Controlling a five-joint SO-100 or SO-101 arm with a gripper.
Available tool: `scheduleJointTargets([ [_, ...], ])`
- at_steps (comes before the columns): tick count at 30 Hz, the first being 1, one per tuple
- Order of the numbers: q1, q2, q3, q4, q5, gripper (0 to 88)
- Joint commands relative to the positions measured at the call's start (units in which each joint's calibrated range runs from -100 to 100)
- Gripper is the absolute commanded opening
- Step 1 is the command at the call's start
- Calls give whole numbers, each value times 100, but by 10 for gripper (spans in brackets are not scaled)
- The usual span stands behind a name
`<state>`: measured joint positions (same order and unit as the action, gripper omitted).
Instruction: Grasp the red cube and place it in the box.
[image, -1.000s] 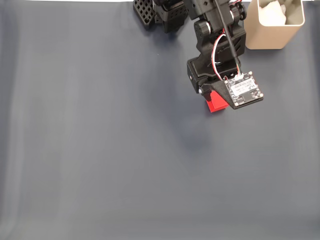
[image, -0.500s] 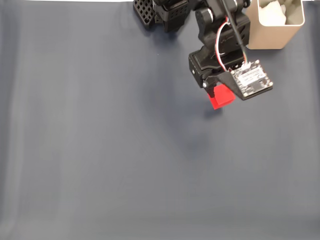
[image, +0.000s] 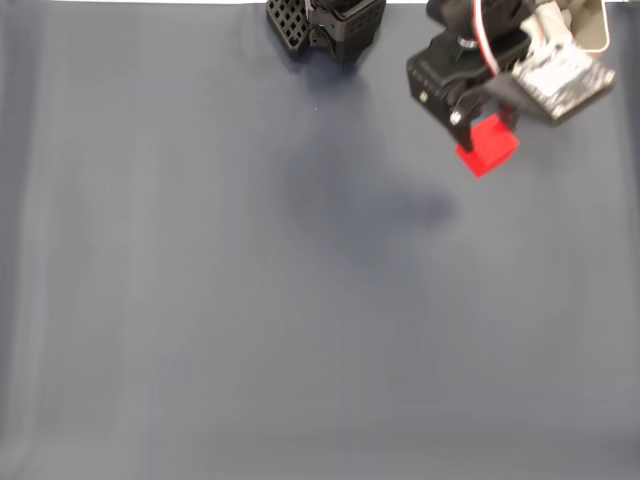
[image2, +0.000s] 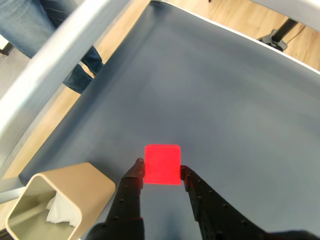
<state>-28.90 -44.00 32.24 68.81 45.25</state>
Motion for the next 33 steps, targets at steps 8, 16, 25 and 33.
scheduleJointTargets([
  [8,-1132,-848,-690,945,210,31],
  [16,-2105,-996,-1018,1330,317,29],
  [25,-2850,-1056,-1054,1470,410,28],
  [33,-3319,-961,-1073,1371,576,28],
])
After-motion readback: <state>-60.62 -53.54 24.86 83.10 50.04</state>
